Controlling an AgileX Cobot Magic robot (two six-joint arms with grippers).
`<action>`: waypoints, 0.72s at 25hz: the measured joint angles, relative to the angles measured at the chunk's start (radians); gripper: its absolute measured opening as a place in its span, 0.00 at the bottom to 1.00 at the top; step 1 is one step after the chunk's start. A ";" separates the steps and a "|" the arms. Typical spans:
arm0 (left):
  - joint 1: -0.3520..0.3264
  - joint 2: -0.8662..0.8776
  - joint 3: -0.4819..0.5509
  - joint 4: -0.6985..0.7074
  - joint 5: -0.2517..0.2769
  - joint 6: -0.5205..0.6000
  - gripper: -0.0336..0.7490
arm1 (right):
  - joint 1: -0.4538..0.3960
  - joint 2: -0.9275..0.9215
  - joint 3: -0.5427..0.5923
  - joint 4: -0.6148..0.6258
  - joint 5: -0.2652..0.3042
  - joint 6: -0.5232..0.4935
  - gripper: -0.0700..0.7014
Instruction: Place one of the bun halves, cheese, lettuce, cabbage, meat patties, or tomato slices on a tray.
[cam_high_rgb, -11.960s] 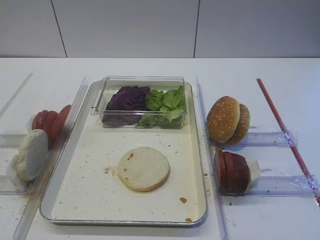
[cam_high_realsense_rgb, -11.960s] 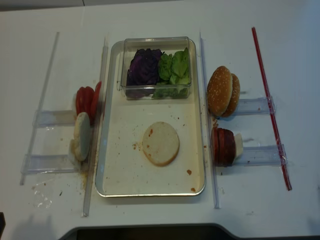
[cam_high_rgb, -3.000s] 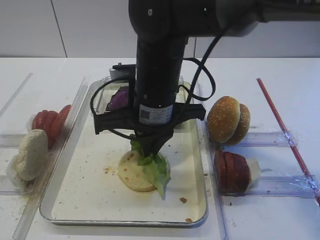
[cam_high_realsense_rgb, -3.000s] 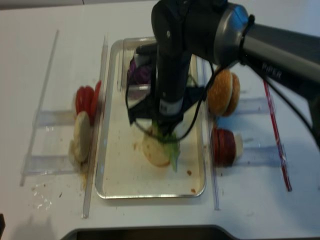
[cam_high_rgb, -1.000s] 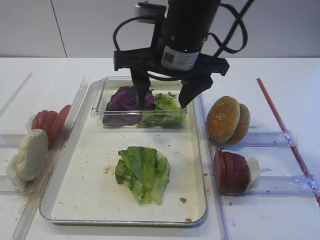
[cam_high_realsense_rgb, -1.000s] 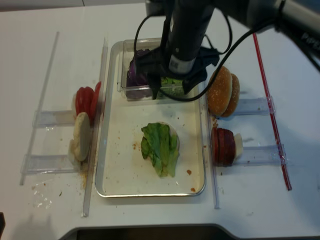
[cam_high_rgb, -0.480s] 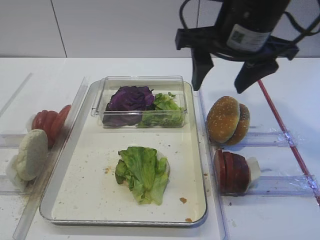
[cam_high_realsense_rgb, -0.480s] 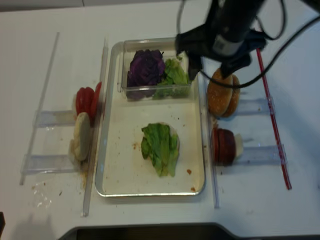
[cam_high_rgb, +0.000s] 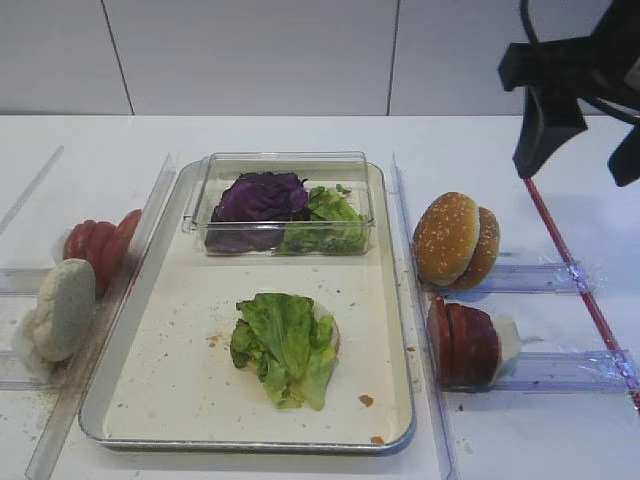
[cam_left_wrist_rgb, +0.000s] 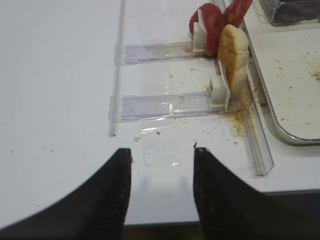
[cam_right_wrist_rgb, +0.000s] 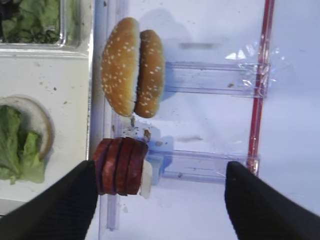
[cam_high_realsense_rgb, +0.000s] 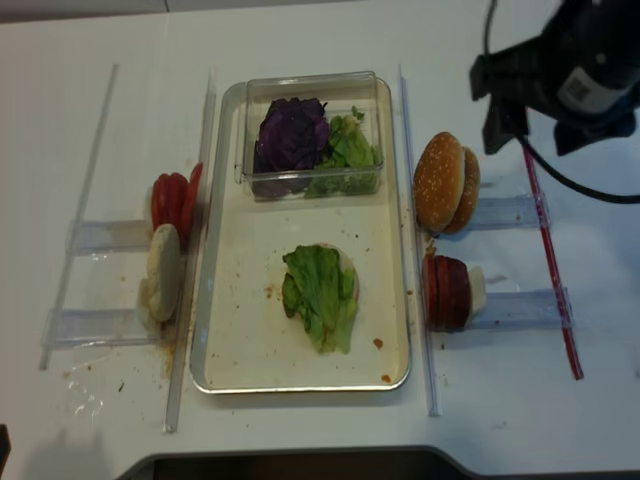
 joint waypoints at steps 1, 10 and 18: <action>0.000 0.000 0.000 0.000 0.000 0.000 0.41 | -0.014 -0.020 0.016 -0.002 0.000 -0.009 0.79; 0.000 0.000 0.000 0.000 0.000 0.000 0.41 | -0.109 -0.195 0.177 -0.045 0.000 -0.068 0.79; 0.000 0.000 0.000 0.000 0.000 0.000 0.41 | -0.111 -0.368 0.318 -0.068 0.004 -0.100 0.79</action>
